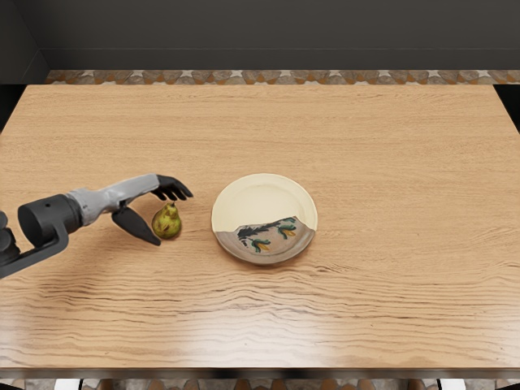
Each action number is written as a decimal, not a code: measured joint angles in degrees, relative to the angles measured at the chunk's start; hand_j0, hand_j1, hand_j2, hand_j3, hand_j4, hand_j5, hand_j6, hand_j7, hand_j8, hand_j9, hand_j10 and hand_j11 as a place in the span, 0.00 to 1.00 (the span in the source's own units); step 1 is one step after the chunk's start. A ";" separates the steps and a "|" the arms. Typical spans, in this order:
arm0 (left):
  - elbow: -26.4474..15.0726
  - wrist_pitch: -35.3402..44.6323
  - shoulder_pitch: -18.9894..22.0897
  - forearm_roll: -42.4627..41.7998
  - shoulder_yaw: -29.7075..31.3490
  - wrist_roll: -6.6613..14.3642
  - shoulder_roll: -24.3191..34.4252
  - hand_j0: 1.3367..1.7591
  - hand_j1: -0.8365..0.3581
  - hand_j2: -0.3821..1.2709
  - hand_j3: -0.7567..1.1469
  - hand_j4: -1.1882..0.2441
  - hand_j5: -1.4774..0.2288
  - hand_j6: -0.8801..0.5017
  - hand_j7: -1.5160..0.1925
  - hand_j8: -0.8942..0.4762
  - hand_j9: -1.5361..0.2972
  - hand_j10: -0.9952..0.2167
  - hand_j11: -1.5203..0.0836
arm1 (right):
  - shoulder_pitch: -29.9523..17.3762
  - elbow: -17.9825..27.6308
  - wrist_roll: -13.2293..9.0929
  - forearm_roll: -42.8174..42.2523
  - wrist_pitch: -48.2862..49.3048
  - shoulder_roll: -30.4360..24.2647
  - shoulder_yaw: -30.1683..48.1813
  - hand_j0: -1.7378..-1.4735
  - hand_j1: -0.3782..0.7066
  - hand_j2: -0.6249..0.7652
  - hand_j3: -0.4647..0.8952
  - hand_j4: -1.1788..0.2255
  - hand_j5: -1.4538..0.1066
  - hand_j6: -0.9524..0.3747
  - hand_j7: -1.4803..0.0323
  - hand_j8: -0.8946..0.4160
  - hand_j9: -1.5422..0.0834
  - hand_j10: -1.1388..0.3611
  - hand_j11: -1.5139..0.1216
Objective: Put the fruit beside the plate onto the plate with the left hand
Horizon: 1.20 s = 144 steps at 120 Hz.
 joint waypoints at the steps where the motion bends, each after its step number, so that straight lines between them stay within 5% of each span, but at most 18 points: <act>1: -0.03 -0.04 0.00 0.00 0.00 0.02 0.01 0.76 0.63 0.28 0.40 0.57 0.59 0.37 0.61 0.38 0.58 0.52 0.65 | 0.00 0.00 0.00 0.00 0.00 0.00 0.00 0.30 0.03 0.45 0.34 0.84 0.93 0.72 0.98 0.68 0.95 0.76 0.93; 144: 1.31 -0.55 -0.26 0.03 0.81 0.33 -1.01 0.76 0.54 0.29 0.40 0.51 0.52 0.30 0.54 0.32 0.51 0.44 0.58 | 0.00 -0.01 0.01 0.00 0.00 0.00 0.00 0.30 0.03 0.45 0.34 0.84 0.93 0.72 0.98 0.68 0.95 0.76 0.93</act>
